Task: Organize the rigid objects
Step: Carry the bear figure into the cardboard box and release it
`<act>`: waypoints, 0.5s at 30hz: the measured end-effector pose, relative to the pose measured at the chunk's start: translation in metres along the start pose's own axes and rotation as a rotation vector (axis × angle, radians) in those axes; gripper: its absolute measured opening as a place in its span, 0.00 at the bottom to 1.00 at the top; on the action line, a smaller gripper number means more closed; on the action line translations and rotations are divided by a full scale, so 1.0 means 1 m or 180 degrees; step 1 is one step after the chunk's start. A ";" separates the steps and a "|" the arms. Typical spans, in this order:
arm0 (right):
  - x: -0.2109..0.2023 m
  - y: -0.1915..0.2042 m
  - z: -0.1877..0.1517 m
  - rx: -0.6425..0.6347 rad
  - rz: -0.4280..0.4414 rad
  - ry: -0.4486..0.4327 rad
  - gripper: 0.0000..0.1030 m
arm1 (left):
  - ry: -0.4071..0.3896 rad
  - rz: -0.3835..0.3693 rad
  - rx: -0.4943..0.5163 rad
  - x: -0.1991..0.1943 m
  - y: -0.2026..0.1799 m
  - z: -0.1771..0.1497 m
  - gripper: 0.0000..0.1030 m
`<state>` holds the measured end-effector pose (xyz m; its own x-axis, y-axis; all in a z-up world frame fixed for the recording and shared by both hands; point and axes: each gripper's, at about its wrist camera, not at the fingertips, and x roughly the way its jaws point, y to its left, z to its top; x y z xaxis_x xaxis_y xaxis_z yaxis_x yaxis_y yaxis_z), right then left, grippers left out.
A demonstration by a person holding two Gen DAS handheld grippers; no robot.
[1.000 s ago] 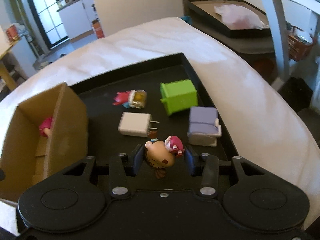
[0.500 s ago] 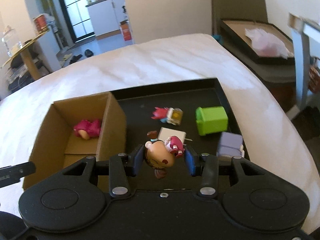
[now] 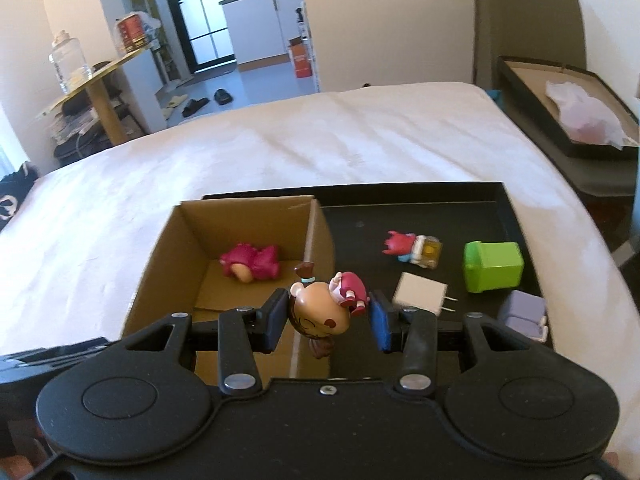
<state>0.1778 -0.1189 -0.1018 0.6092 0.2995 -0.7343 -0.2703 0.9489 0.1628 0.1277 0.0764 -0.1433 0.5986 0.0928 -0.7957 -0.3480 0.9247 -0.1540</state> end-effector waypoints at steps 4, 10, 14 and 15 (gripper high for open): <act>0.003 0.013 0.003 -0.0086 0.0035 0.0021 0.42 | 0.0106 -0.0075 0.0013 0.005 0.001 -0.001 0.18; 0.010 0.030 0.005 -0.0186 0.0075 0.0088 0.42 | 0.0165 -0.0168 -0.0032 0.008 0.006 -0.002 0.09; 0.017 0.038 0.006 -0.0212 0.0113 0.0155 0.42 | 0.0180 -0.0164 -0.0044 0.009 0.006 -0.003 0.09; 0.018 0.039 0.006 -0.0219 0.0124 0.0172 0.42 | 0.0182 -0.0164 -0.0047 0.009 0.006 -0.003 0.09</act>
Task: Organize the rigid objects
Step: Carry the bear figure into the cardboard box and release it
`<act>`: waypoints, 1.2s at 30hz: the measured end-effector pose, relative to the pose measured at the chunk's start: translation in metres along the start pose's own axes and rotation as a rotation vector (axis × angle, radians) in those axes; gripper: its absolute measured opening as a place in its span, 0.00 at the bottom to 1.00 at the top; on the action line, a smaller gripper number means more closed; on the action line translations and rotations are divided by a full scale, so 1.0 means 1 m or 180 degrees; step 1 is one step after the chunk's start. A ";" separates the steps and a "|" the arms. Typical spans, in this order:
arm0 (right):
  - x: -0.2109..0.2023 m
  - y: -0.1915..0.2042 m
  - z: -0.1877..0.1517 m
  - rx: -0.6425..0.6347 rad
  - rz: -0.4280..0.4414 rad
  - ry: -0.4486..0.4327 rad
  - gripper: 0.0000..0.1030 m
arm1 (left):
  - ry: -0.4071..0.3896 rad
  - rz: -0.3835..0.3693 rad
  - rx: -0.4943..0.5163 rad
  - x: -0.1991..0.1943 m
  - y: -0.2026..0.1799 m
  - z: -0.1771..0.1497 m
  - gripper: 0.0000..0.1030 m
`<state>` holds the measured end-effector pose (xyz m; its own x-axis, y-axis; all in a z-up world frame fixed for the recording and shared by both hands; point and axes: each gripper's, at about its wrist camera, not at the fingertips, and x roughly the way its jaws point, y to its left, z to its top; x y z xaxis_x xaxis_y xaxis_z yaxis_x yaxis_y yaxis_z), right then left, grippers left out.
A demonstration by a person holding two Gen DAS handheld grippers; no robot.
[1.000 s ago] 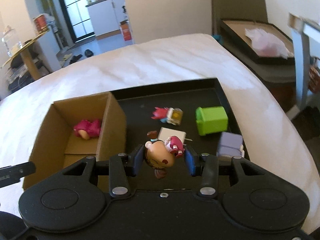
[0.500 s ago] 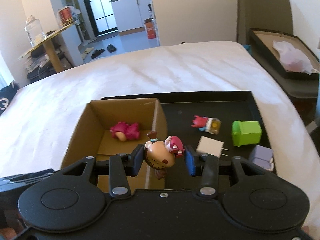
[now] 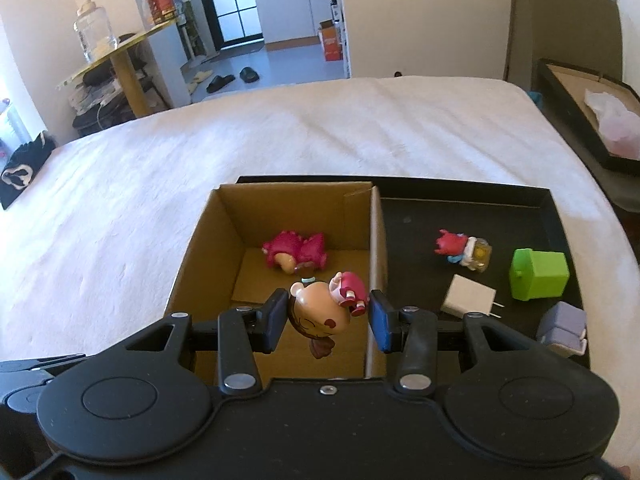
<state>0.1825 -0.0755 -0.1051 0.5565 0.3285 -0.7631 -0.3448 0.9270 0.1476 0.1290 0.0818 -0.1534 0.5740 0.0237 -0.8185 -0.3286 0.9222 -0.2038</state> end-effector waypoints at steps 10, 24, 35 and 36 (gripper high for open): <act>0.019 0.022 0.002 -0.0070 0.0170 0.0190 0.42 | 0.0004 -0.0040 -0.0026 0.001 0.003 0.000 0.09; 0.010 0.012 0.007 0.0102 0.0463 0.0157 0.45 | 0.0028 -0.0017 -0.0020 0.002 0.001 0.000 0.10; -0.017 -0.032 -0.001 0.0254 0.0289 -0.0001 0.45 | 0.0023 0.0062 0.0036 0.001 -0.002 0.000 0.10; -0.019 -0.037 -0.003 0.0276 0.0250 -0.0016 0.45 | 0.0022 0.0077 0.0049 0.000 -0.003 0.000 0.10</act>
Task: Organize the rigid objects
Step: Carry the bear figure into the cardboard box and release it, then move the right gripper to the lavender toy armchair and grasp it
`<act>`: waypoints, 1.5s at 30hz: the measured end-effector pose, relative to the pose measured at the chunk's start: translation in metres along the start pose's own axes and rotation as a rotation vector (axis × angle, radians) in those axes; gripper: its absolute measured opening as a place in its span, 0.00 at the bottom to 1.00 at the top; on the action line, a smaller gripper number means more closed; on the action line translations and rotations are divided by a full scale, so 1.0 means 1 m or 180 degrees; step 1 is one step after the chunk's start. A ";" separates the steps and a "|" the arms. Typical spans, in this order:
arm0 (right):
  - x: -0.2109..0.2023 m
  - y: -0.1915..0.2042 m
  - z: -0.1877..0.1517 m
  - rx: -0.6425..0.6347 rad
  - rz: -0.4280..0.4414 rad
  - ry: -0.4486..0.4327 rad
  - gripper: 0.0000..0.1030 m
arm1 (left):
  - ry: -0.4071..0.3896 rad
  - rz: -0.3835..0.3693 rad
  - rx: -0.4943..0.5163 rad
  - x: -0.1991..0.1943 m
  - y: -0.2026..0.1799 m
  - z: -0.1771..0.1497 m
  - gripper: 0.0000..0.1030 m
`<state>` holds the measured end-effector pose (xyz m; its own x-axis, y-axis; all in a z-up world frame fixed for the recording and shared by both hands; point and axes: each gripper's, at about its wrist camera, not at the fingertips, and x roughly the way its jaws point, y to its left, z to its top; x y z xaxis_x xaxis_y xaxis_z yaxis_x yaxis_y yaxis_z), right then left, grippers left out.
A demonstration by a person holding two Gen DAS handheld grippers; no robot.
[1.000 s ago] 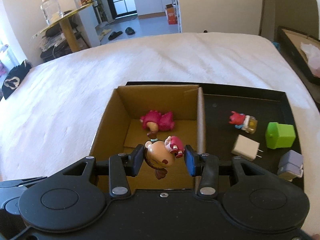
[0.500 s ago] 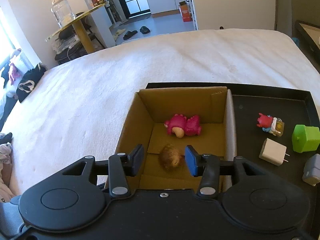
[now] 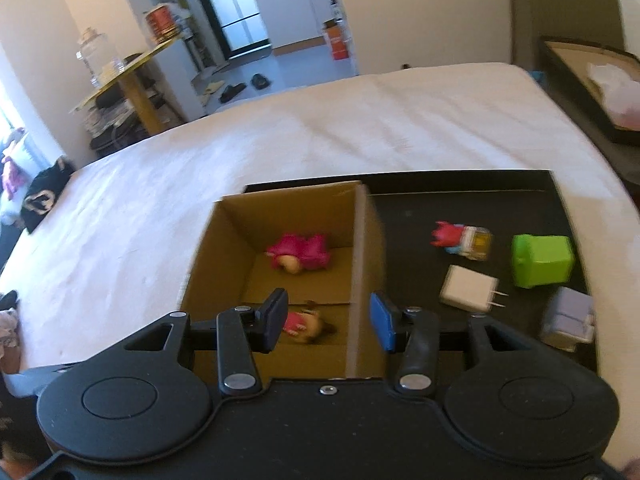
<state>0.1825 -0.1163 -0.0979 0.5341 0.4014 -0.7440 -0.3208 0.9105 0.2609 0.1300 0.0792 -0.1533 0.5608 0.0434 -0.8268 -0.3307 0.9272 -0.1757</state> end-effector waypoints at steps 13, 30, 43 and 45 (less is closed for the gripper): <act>0.003 -0.058 -0.023 0.0337 -0.0622 -0.0122 0.50 | -0.0016 0.0199 0.0100 -0.003 -0.008 -0.001 0.13; 0.012 -0.118 -0.045 0.0761 -0.1222 -0.0377 0.53 | 0.0000 0.0557 0.0175 -0.003 -0.017 0.000 0.46; 0.028 -0.138 -0.045 0.0771 -0.1600 -0.0391 0.50 | -0.0029 0.0706 0.0306 0.000 -0.028 0.001 0.53; 0.031 -0.140 -0.045 0.0787 -0.1631 -0.0397 0.49 | -0.0024 0.0732 0.0311 0.001 -0.029 0.001 0.55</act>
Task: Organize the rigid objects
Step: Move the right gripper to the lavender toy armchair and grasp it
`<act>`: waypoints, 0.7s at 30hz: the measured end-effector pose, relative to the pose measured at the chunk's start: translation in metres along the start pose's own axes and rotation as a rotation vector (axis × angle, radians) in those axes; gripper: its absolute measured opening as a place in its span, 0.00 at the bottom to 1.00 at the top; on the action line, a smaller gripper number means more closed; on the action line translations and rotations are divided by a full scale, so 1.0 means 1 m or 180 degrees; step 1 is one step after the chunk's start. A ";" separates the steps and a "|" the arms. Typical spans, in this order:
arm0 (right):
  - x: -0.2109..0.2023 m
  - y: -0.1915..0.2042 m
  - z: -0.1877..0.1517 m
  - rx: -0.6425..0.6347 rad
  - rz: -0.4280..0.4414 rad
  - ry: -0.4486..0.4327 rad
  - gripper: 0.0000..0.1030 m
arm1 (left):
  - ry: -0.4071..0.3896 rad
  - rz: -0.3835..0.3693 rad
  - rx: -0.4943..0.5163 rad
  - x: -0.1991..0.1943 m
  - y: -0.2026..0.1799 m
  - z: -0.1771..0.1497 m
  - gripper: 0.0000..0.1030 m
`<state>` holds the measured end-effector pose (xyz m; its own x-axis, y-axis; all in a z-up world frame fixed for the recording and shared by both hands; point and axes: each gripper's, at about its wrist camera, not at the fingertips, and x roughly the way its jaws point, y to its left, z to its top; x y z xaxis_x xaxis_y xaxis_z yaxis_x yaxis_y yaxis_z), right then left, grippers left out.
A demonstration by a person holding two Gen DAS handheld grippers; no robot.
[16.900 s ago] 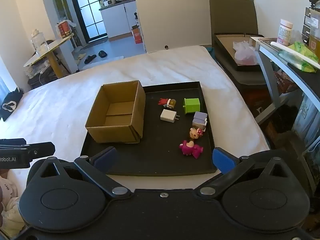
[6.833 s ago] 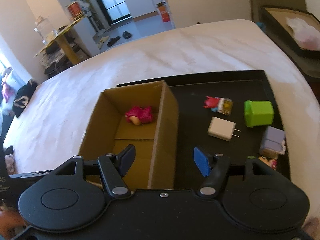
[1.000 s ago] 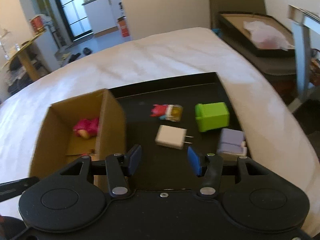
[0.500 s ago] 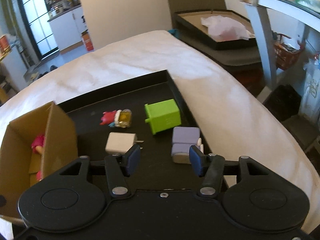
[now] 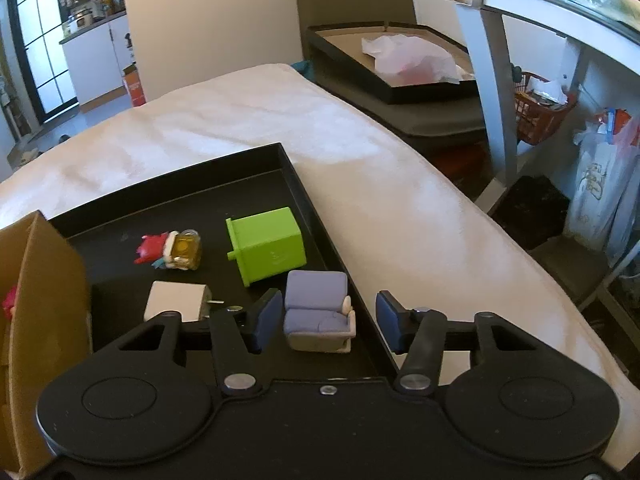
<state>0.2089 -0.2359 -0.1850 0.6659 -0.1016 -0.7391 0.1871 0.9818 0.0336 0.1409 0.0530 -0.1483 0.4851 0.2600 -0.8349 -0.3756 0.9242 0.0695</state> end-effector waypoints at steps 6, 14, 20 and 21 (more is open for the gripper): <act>0.011 -0.001 -0.001 0.0061 0.0043 0.0120 0.45 | 0.0030 0.0053 0.0046 0.002 -0.005 0.002 0.60; 0.020 0.001 -0.002 0.0003 0.0110 0.0199 0.41 | 0.0054 0.0126 0.0061 0.004 -0.010 0.003 0.63; 0.017 -0.005 -0.001 0.0078 0.0170 0.0214 0.41 | 0.0048 0.0159 0.0093 0.004 -0.013 0.003 0.63; 0.016 -0.007 -0.001 0.0109 0.0190 0.0208 0.41 | 0.0046 0.0157 0.0094 0.004 -0.012 0.002 0.63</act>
<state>0.2173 -0.2441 -0.1976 0.6283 -0.0312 -0.7774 0.1738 0.9796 0.1012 0.1491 0.0432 -0.1512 0.4549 0.3016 -0.8379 -0.3753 0.9182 0.1268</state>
